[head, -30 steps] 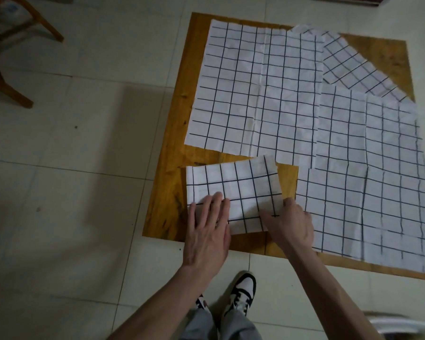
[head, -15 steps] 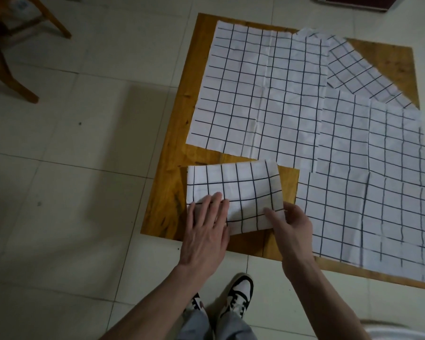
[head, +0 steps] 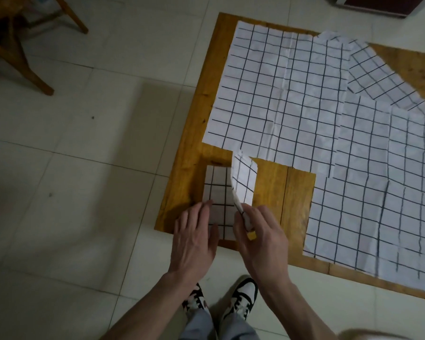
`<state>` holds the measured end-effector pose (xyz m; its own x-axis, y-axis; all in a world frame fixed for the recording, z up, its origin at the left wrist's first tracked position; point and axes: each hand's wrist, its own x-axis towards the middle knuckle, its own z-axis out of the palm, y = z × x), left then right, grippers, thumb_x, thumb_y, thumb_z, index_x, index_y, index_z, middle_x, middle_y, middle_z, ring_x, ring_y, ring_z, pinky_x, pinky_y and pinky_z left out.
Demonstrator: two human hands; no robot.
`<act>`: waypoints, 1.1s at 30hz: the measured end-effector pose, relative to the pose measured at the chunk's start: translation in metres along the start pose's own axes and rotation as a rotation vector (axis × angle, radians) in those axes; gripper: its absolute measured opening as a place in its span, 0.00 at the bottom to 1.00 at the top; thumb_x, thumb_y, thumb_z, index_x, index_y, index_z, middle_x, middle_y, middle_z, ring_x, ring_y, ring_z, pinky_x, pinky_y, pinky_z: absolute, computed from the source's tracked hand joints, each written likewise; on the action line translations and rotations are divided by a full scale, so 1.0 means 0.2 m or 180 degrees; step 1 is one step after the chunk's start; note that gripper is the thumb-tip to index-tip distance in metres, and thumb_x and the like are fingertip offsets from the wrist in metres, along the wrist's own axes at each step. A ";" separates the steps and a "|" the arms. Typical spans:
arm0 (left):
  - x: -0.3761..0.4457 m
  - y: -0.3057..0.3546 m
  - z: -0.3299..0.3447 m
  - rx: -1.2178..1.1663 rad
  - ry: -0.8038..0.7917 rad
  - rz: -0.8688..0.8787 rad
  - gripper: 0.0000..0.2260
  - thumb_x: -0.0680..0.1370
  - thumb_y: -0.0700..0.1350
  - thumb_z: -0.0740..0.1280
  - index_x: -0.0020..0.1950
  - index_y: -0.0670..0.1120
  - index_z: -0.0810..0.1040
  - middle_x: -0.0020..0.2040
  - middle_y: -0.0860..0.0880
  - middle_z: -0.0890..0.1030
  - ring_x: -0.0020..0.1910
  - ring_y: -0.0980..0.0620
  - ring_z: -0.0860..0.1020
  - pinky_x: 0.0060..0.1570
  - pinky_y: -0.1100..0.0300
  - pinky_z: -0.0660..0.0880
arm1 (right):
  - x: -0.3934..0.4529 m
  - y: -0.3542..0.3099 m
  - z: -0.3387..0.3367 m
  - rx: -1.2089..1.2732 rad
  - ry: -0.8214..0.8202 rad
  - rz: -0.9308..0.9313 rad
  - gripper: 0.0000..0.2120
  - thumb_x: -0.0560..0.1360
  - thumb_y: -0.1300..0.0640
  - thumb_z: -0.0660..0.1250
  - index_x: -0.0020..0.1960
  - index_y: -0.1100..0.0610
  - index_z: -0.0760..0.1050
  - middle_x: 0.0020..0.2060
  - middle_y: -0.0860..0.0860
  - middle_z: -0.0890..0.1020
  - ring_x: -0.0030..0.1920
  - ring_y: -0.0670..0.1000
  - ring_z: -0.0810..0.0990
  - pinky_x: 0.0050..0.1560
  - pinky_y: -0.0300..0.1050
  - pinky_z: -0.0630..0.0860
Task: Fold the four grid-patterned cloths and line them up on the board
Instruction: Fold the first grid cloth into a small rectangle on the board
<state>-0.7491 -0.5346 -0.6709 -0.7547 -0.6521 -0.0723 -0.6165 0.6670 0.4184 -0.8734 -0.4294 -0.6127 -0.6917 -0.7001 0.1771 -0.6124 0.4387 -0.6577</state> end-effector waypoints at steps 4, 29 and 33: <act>-0.01 -0.04 -0.02 -0.0553 0.0016 -0.0007 0.23 0.83 0.47 0.61 0.78 0.48 0.65 0.71 0.47 0.74 0.69 0.47 0.72 0.70 0.47 0.73 | 0.01 -0.03 0.08 0.0052 -0.0172 -0.0185 0.12 0.78 0.60 0.72 0.61 0.56 0.79 0.45 0.46 0.75 0.40 0.45 0.73 0.34 0.41 0.75; 0.06 -0.05 -0.02 -0.0803 0.0215 -0.0054 0.26 0.77 0.52 0.72 0.72 0.48 0.69 0.68 0.49 0.70 0.64 0.52 0.71 0.61 0.57 0.74 | 0.07 0.14 0.05 0.0564 -0.0568 0.0431 0.12 0.85 0.56 0.55 0.66 0.53 0.72 0.56 0.43 0.75 0.57 0.42 0.76 0.56 0.46 0.78; 0.07 -0.07 0.00 -0.0576 0.0226 0.0138 0.23 0.79 0.49 0.71 0.73 0.48 0.69 0.68 0.49 0.69 0.65 0.51 0.72 0.61 0.53 0.77 | 0.25 0.20 0.04 0.0595 -0.0609 0.1169 0.22 0.84 0.51 0.62 0.76 0.52 0.63 0.61 0.45 0.75 0.57 0.44 0.79 0.56 0.41 0.79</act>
<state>-0.7518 -0.5533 -0.6773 -0.7579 -0.6523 0.0106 -0.5285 0.6235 0.5762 -0.9285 -0.4515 -0.6366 -0.7562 -0.6164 -0.2196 -0.2480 0.5805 -0.7756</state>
